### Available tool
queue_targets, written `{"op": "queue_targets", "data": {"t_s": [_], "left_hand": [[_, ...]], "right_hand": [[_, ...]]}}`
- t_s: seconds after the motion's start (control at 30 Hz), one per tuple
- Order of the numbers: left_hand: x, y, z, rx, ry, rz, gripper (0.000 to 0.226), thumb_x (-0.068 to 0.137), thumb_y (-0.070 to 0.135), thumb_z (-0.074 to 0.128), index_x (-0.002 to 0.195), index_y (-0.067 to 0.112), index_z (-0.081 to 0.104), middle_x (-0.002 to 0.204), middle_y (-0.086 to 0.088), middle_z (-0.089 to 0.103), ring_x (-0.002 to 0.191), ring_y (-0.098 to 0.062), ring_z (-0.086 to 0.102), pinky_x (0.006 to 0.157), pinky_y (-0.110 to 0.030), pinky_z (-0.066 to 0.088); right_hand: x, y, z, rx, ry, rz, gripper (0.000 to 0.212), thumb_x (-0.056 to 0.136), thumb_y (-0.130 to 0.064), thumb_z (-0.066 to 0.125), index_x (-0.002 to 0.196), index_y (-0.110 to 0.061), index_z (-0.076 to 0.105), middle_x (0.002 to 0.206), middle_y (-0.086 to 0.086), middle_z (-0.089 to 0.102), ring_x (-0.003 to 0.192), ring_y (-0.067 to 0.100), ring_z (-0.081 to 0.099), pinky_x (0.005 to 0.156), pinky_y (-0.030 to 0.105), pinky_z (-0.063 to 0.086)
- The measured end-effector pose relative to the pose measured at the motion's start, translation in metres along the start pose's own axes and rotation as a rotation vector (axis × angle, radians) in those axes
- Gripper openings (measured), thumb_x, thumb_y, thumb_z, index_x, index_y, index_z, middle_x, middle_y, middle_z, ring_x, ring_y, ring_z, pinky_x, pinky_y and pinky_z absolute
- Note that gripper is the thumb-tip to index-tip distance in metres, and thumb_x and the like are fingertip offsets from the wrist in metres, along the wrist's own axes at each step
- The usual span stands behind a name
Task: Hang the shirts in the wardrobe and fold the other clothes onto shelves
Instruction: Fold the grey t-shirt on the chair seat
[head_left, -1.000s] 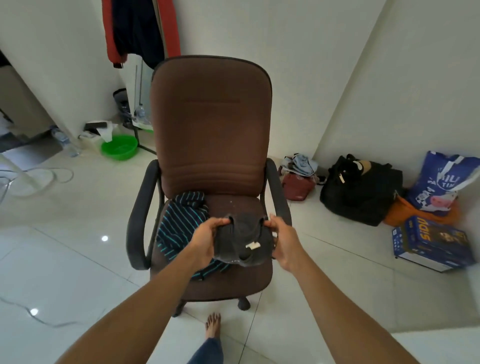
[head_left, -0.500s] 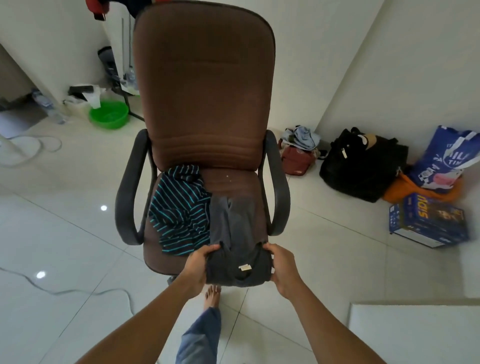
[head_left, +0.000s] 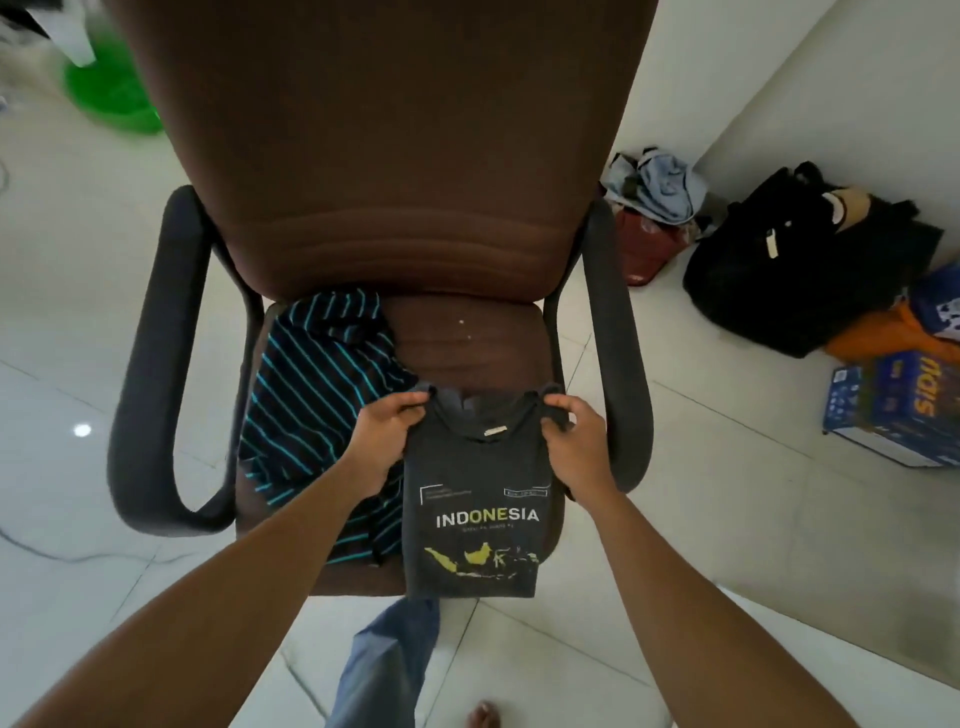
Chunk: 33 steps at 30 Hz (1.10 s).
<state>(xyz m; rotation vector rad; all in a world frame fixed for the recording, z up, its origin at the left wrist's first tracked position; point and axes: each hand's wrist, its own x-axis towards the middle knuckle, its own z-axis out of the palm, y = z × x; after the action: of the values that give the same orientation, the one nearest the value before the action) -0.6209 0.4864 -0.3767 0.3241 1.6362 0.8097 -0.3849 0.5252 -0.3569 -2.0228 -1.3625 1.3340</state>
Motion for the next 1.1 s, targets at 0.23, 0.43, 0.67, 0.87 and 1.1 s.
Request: {"op": "queue_targets", "data": {"t_s": [0.23, 0.43, 0.67, 0.87, 1.1], "left_hand": [[0.088, -0.018, -0.006, 0.377, -0.006, 0.092, 0.037, 0.093, 0.001, 0.060, 0.119, 0.026, 0.063, 0.115, -0.003, 0.068, 0.095, -0.017, 0.068, 0.086, -0.041, 0.059], [0.128, -0.024, -0.001, 0.616, 0.069, 0.213, 0.040, 0.092, 0.000, 0.055, 0.125, 0.022, 0.064, 0.116, -0.002, 0.066, 0.095, -0.016, 0.062, 0.077, -0.025, 0.048], [0.133, -0.027, 0.013, 0.769, 0.121, 0.356, 0.050, 0.082, -0.009, 0.057, 0.130, 0.007, 0.056, 0.149, -0.012, 0.035, 0.130, -0.029, 0.045, 0.103, -0.024, 0.036], [0.068, -0.058, 0.014, 0.764, 0.097, 0.395, 0.060, 0.084, 0.000, 0.065, 0.140, 0.013, 0.046, 0.143, -0.010, 0.042, 0.128, -0.030, 0.047, 0.108, -0.039, 0.043], [-0.012, -0.118, 0.020, 0.556, 0.218, 0.226, 0.055, 0.083, 0.003, 0.065, 0.133, 0.014, 0.045, 0.128, -0.010, 0.055, 0.113, -0.022, 0.053, 0.098, -0.037, 0.045]], "right_hand": [[0.078, 0.024, 0.031, -0.048, -0.022, 0.070, 0.034, 0.092, -0.011, 0.067, 0.124, -0.018, 0.062, 0.131, 0.003, 0.059, 0.123, 0.021, 0.055, 0.111, 0.041, 0.044], [0.115, 0.038, 0.049, -0.080, -0.017, 0.110, 0.035, 0.093, -0.013, 0.067, 0.127, -0.019, 0.062, 0.135, 0.003, 0.058, 0.128, 0.023, 0.053, 0.112, 0.039, 0.041], [0.117, 0.051, 0.059, -0.117, -0.042, 0.044, 0.050, 0.096, -0.015, 0.063, 0.142, -0.026, 0.047, 0.145, 0.004, 0.043, 0.135, 0.024, 0.045, 0.116, 0.040, 0.037], [0.030, 0.087, 0.067, -0.243, -0.051, -0.064, 0.051, 0.096, -0.017, 0.061, 0.143, -0.021, 0.042, 0.141, 0.003, 0.042, 0.127, 0.022, 0.052, 0.105, 0.028, 0.044], [-0.040, 0.128, 0.060, 0.070, -0.121, 0.366, 0.045, 0.097, -0.031, 0.060, 0.137, -0.016, 0.045, 0.132, 0.000, 0.058, 0.121, 0.018, 0.055, 0.102, 0.038, 0.049]]}}
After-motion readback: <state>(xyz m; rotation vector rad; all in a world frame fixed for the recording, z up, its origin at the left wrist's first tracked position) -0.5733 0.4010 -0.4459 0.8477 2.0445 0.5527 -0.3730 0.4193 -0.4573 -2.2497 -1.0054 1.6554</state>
